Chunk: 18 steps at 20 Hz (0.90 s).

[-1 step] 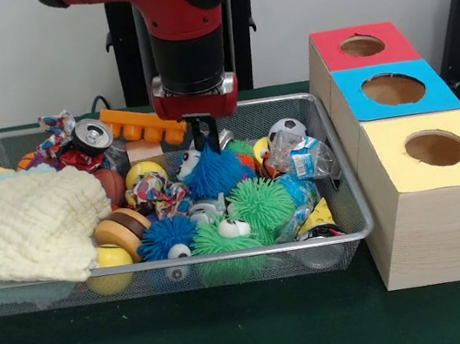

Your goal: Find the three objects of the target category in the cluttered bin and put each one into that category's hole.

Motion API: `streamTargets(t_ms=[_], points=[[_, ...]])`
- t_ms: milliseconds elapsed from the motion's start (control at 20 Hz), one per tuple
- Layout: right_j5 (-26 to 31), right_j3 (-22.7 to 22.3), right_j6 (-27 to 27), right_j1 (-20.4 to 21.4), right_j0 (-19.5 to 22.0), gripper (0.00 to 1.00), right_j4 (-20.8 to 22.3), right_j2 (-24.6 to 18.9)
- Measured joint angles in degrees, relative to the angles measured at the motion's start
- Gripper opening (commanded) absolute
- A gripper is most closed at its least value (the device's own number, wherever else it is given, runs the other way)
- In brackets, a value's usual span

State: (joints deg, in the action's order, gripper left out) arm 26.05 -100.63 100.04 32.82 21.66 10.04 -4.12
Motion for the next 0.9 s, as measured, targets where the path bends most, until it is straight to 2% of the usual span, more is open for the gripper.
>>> streamTargets(t_ms=[200,450,600,900], points=[[-2.0,0.0,0.0,-0.6,-1.3,0.00,0.0,0.0],[-9.4,-0.3,0.0,-2.5,-3.8,0.00,0.0,0.3],[-16.3,-1.3,0.2,-4.1,-5.7,0.00,-0.3,0.5],[-21.4,-2.6,0.7,-5.2,-6.7,0.00,-2.1,1.9]])
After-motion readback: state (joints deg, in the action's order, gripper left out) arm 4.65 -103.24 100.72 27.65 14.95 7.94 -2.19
